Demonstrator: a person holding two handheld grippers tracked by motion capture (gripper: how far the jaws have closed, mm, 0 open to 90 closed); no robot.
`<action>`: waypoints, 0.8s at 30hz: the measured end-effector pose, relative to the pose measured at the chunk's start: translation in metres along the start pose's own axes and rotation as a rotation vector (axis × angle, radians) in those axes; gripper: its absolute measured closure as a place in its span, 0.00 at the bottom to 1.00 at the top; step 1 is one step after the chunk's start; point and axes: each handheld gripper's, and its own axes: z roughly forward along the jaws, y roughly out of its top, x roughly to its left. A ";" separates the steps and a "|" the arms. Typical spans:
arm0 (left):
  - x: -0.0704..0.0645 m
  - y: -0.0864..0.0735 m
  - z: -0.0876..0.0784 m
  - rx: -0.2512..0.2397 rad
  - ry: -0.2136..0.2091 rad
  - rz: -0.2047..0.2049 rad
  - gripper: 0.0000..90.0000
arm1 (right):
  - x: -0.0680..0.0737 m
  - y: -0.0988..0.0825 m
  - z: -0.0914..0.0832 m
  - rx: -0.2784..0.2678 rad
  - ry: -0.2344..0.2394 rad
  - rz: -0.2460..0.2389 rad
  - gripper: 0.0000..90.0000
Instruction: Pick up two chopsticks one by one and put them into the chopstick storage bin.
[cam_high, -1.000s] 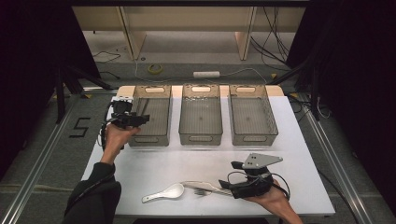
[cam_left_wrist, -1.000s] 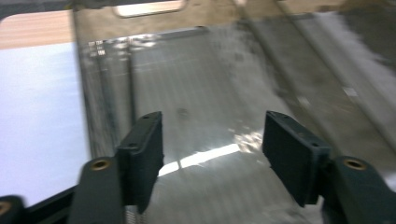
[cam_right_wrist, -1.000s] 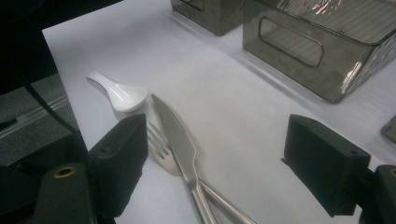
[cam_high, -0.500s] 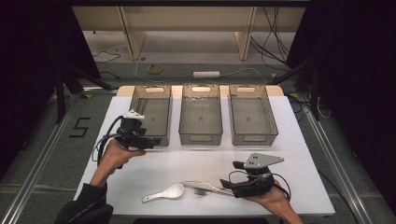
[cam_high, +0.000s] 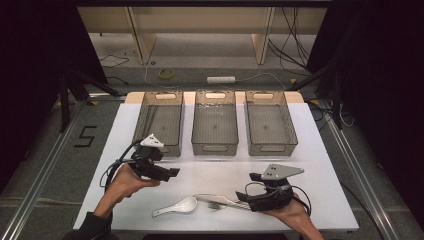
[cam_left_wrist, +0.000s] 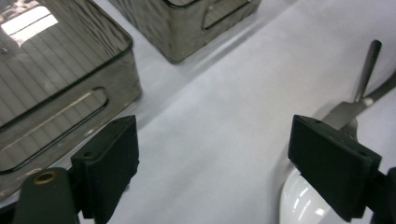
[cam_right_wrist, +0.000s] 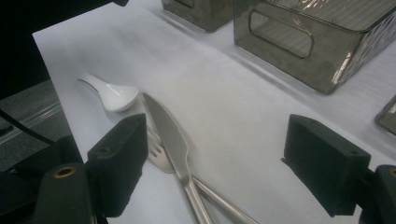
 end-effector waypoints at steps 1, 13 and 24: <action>-0.002 0.000 0.000 0.008 -0.001 0.008 0.17 | 0.000 0.000 0.000 0.001 0.001 0.001 0.25; -0.023 -0.007 0.002 0.080 -0.010 0.078 0.17 | -0.003 -0.002 0.001 0.002 0.006 0.005 0.25; -0.039 -0.017 0.013 0.167 -0.018 0.146 0.17 | -0.003 -0.002 0.002 0.005 0.004 0.003 0.25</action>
